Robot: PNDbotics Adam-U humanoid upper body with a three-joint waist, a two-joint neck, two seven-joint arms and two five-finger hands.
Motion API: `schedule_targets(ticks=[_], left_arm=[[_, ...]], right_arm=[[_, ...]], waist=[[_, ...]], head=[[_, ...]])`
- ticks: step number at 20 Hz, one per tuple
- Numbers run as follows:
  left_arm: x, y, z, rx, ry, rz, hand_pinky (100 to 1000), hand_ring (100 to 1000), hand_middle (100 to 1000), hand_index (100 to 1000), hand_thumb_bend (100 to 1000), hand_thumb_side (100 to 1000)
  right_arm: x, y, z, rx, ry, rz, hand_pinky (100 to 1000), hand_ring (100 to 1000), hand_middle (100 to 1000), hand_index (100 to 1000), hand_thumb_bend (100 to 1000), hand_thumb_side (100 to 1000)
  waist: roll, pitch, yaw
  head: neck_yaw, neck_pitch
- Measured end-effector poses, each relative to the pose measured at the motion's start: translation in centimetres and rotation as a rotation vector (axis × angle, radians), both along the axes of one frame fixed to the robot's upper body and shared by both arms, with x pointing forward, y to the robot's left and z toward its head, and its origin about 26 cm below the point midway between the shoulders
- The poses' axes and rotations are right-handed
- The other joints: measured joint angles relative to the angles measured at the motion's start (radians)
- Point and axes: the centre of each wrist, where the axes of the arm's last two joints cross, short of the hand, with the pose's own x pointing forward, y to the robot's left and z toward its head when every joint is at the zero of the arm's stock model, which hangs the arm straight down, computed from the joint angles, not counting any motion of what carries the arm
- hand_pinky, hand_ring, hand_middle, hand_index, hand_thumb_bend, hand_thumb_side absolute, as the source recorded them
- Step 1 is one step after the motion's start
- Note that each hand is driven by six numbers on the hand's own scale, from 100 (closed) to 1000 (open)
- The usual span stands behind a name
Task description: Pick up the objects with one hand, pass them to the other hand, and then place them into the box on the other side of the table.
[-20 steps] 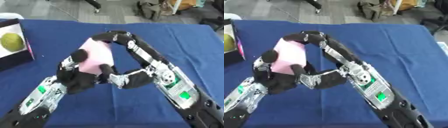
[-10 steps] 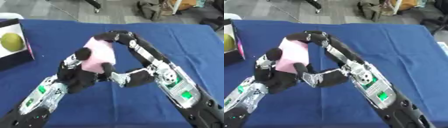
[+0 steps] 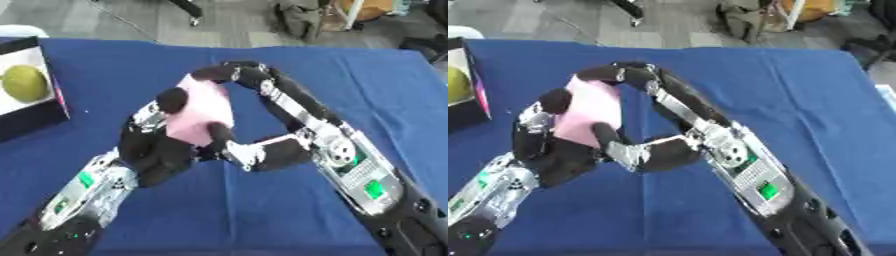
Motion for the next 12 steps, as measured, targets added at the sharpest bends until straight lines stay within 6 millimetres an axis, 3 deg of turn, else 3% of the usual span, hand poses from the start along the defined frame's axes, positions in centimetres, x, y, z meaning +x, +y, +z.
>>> schedule_targets(ticks=[4,7,12], left_arm=[[-0.05,-0.06,-0.04,0.005,0.006,0.003,773,652,439,489,323,689],[-0.08,-0.09,-0.07,0.007,0.009,0.002,773,652,439,488,319,693],[-0.08,-0.10,-0.06,0.008,0.010,0.002,774,651,438,487,316,697]], right_arm=[[0.07,-0.14,0.07,-0.021,-0.021,0.007,829,811,627,842,100,514],[0.12,-0.24,0.13,-0.031,-0.034,0.009,808,807,656,860,201,537],[0.13,-0.25,0.14,-0.034,-0.051,-0.002,789,802,673,871,233,535]], waist=[[0.000,0.000,0.000],[0.000,0.000,0.000],[0.000,0.000,0.000]], head=[[0.003,0.000],[0.003,0.000],[0.003,0.000]])
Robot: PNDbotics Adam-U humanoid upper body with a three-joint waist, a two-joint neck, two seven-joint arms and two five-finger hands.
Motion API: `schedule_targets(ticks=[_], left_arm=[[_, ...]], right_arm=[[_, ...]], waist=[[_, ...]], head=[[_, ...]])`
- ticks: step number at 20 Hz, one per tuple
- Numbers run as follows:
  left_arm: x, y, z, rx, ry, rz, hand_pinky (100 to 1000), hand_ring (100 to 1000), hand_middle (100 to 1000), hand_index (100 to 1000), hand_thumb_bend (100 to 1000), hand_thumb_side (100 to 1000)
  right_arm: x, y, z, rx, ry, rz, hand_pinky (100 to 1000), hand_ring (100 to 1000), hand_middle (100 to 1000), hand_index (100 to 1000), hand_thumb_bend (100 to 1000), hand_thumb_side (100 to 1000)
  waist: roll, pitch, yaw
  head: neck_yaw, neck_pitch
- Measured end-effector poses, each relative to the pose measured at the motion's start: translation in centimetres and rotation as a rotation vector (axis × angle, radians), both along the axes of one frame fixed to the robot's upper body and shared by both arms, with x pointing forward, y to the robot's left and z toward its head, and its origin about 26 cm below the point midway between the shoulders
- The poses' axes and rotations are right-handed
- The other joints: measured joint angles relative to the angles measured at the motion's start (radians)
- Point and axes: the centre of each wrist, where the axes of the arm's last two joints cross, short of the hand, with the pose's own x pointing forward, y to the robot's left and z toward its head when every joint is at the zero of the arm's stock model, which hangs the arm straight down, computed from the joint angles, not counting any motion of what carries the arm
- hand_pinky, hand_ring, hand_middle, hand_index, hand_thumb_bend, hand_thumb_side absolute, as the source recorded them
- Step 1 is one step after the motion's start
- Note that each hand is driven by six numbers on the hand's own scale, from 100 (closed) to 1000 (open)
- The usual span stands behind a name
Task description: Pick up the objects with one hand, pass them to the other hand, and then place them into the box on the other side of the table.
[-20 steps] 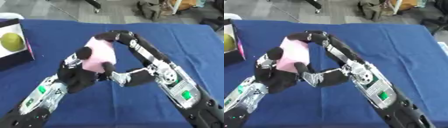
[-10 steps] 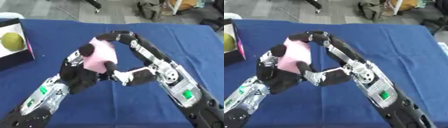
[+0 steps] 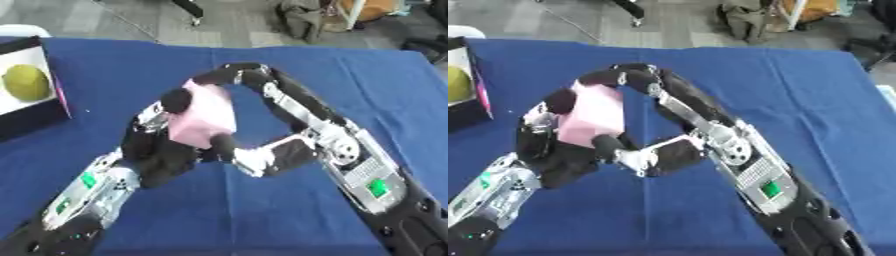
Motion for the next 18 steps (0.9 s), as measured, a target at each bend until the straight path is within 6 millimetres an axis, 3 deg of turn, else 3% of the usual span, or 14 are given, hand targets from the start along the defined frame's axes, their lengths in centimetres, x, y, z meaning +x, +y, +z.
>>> schedule_targets(ticks=[11,17,18], left_arm=[[0.00,-0.01,0.03,0.003,0.002,0.002,769,641,432,483,320,697],[0.00,-0.01,0.03,0.002,0.001,0.008,766,638,430,481,322,693],[0.00,-0.01,0.03,0.001,0.001,0.009,765,636,429,480,321,692]], right_arm=[[-0.02,0.05,-0.01,0.020,-0.068,-0.046,794,804,693,856,272,514],[-0.07,0.17,-0.05,0.035,-0.126,-0.085,817,830,791,863,281,512],[-0.08,0.20,-0.06,0.035,-0.132,-0.091,828,838,843,866,283,513]], waist=[[0.001,0.000,0.000],[0.001,0.000,0.000],[0.001,0.000,-0.001]], head=[[0.000,0.000],[0.000,0.000],[0.000,0.000]])
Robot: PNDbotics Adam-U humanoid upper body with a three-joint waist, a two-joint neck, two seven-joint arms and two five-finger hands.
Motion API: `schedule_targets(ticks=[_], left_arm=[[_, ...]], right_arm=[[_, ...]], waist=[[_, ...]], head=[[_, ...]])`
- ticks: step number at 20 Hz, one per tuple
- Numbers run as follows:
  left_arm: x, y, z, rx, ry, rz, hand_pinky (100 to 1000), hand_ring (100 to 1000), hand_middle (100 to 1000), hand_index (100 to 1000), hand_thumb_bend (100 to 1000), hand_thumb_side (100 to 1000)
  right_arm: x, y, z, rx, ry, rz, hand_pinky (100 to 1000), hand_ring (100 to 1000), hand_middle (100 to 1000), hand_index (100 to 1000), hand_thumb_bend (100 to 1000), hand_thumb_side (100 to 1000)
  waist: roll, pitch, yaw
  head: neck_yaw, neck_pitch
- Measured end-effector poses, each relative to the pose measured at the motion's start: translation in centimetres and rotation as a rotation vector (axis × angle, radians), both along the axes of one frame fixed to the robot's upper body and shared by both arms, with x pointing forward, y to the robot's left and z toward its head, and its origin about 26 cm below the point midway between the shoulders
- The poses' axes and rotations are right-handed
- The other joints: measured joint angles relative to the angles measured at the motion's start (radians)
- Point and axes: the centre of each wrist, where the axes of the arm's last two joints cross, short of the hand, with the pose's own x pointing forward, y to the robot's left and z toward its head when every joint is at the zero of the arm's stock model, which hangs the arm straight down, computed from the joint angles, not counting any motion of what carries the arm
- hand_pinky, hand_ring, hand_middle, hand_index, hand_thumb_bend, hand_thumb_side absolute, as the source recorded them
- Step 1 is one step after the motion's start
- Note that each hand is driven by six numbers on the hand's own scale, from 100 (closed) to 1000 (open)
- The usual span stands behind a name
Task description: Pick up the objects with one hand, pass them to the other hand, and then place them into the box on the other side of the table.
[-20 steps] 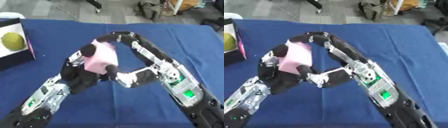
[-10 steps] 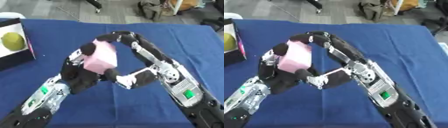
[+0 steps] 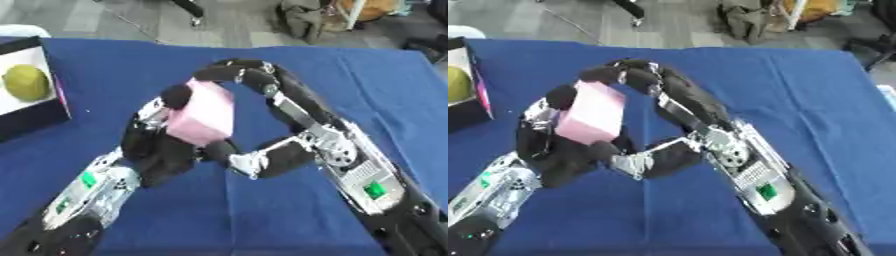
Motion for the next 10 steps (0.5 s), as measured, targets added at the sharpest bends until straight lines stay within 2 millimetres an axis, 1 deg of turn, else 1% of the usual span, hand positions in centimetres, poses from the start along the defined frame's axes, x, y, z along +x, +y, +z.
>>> schedule_targets(ticks=[1,3,4,10], left_arm=[[0.00,0.00,0.00,-0.001,0.000,0.001,765,636,429,479,322,691],[0.00,0.00,0.00,-0.001,-0.001,0.004,764,635,428,479,327,690],[0.00,0.00,0.00,-0.001,-0.001,0.005,764,635,428,478,331,688],[0.00,0.00,0.00,0.000,0.002,0.012,760,629,423,474,335,683]], right_arm=[[-0.02,0.05,-0.01,0.000,-0.006,-0.005,832,840,857,867,284,513],[-0.02,0.12,0.05,-0.001,-0.021,-0.015,863,863,925,878,288,513],[-0.02,0.13,0.06,-0.001,-0.027,-0.020,874,871,942,881,287,515],[-0.07,0.22,0.02,-0.004,-0.049,-0.040,892,881,992,891,277,522]], waist=[[0.000,0.000,0.000],[0.000,0.000,0.000],[0.000,0.000,0.000],[0.000,0.000,0.002]], head=[[0.000,0.000],[0.000,0.000],[0.000,0.000],[0.000,0.000]])
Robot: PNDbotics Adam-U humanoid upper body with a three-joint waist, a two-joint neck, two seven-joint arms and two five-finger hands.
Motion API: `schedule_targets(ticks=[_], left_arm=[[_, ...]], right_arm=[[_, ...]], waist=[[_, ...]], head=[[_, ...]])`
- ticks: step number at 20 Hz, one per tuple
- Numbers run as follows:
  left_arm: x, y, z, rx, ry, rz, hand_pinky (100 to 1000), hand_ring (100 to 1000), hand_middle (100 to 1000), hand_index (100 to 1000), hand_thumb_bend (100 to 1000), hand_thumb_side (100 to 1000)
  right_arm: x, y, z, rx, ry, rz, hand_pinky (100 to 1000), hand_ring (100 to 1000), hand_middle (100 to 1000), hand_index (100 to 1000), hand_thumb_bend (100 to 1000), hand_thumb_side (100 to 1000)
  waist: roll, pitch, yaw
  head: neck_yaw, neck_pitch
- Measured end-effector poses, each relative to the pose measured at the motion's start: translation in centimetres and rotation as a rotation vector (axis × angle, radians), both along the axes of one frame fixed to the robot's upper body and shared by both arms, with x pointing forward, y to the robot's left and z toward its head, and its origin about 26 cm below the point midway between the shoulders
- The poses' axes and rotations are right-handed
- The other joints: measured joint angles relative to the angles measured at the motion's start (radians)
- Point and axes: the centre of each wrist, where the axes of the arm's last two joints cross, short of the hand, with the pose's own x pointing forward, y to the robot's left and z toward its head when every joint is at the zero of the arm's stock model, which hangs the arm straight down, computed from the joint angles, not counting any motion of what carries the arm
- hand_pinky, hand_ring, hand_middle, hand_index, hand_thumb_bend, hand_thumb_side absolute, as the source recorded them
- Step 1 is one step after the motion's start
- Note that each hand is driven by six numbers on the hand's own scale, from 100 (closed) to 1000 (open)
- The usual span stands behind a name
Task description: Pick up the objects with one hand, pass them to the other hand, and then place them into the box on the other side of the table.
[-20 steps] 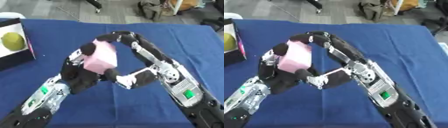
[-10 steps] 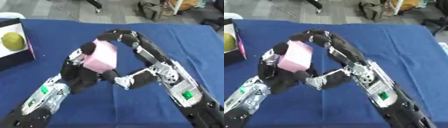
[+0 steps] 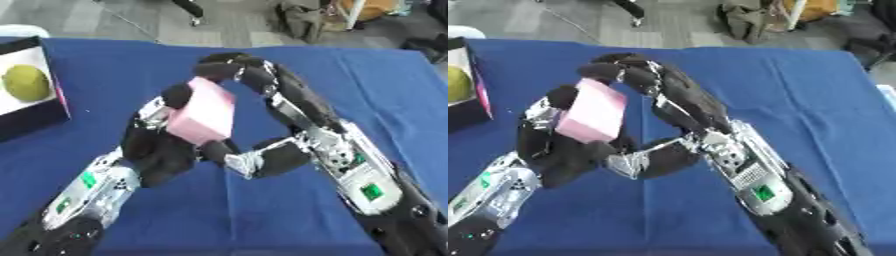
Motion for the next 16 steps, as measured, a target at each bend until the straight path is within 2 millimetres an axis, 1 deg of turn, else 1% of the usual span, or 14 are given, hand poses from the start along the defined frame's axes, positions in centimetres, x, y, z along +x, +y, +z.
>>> schedule_targets(ticks=[10,12,14,16], left_arm=[[-0.01,0.00,0.00,-0.004,0.004,0.005,758,624,419,470,335,680],[-0.04,-0.02,0.03,-0.006,0.004,0.003,758,624,419,469,334,680],[-0.08,-0.04,0.09,-0.007,0.003,0.001,758,623,418,468,334,680],[-0.10,-0.04,0.10,-0.007,0.003,0.000,758,622,417,467,333,680]], right_arm=[[0.00,0.08,0.07,0.002,-0.025,-0.026,897,871,1000,942,270,504],[0.00,0.10,0.09,0.002,-0.032,-0.035,918,897,1000,952,269,493],[-0.01,0.19,0.18,0.005,-0.040,-0.044,950,949,1000,956,261,492],[-0.03,0.28,0.23,0.008,-0.045,-0.055,964,978,1000,957,256,492]], waist=[[0.000,0.000,0.002],[0.000,0.000,0.002],[0.000,0.000,0.002],[0.000,0.000,0.003]], head=[[0.000,0.000],[0.000,0.000],[0.000,0.000],[0.000,0.000]])
